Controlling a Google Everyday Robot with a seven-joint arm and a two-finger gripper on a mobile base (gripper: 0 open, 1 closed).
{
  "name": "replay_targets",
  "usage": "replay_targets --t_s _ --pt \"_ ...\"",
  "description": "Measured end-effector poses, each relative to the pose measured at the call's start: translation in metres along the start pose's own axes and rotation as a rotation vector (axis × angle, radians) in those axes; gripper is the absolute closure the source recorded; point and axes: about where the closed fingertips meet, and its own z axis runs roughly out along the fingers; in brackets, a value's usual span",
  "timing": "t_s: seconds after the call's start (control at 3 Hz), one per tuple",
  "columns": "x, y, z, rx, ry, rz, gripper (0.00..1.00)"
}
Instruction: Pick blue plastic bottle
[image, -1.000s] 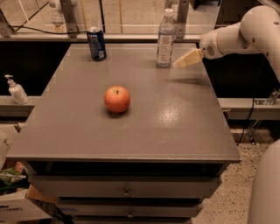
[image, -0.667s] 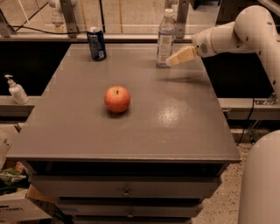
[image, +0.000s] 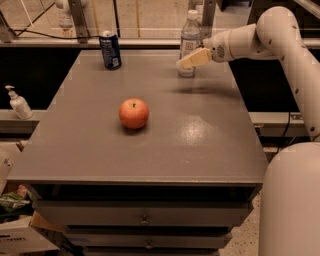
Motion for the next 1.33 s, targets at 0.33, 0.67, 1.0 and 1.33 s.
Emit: replay_targets --t_s 0.33,0.67,1.0,1.33 --pt "-0.011 0.009 0.012 -0.034 -0.021 0.017 0.18" --pt "-0.016 0.009 0.013 -0.04 -0.035 0.024 0.4" --pt "-0.017 0.01 0.007 -0.046 -0.04 0.025 0.63" --pt "-0.022 0.02 -0.004 -0.077 -0.054 0.016 0.87"
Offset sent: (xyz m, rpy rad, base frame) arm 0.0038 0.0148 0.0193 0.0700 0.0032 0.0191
